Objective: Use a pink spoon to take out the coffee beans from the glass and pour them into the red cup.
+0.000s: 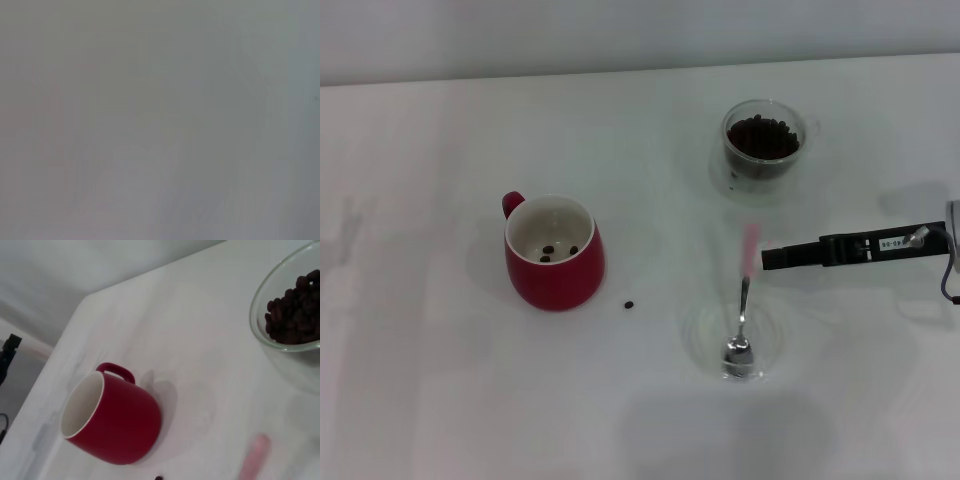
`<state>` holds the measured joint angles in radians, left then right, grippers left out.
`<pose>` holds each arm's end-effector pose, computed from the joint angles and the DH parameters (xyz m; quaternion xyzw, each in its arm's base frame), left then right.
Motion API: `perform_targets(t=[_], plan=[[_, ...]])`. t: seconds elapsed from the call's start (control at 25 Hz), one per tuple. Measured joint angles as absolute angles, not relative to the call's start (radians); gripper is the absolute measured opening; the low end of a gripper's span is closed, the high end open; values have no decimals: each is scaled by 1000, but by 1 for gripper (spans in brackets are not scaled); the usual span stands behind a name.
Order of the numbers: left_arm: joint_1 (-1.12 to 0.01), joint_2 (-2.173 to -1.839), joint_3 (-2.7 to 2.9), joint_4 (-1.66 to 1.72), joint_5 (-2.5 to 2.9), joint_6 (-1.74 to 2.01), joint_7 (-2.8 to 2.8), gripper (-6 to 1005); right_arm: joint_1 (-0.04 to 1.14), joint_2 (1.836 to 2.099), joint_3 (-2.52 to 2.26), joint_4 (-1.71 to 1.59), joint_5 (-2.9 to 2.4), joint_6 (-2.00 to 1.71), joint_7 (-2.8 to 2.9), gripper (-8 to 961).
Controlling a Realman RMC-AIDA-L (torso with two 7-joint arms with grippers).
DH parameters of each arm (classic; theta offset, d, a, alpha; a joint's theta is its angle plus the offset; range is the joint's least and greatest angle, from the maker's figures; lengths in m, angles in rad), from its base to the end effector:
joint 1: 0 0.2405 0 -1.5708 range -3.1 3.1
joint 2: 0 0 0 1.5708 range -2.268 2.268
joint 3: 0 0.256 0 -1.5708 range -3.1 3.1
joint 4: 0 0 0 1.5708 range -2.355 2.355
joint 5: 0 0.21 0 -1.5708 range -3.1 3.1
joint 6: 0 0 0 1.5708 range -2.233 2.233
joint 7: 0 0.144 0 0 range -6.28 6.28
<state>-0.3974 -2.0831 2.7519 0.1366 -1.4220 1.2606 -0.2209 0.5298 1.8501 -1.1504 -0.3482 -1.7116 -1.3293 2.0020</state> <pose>-0.3495 0.3053 -0.0062 -0.6345 -0.2899 -0.3303 0.6358 0.3262 0.3252 0.0087 -0.8076 0.5623 0.1585 0.0808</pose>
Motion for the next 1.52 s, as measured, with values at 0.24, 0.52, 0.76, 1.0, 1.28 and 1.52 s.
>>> perform_targets(t=[0.24, 0.52, 0.76, 1.0, 1.28, 1.52], plan=[[-395, -2083, 2752, 137, -1422, 1261, -221, 890, 529, 1853, -1145, -356, -1707, -1294, 2002, 345], [-394, -2083, 2752, 136, -1422, 1261, -221, 891, 510, 1856, -1046, -371, -1700, -1269, 1949, 349], [-394, -2083, 2752, 137, -1422, 1261, -221, 890, 425, 1933, -793, -491, -1698, -1255, 1763, 349], [-395, -2083, 2752, 137, -1438, 1260, -221, 891, 394, 2009, -557, -488, -1634, -1252, 1435, 348], [-402, -2083, 2752, 136, -1463, 1258, -221, 890, 410, 2012, -551, -309, -1320, -1227, 884, 444], [-408, -2082, 2752, 136, -1492, 1257, -221, 889, 458, 2024, -548, -114, -970, -1243, 398, 645]])
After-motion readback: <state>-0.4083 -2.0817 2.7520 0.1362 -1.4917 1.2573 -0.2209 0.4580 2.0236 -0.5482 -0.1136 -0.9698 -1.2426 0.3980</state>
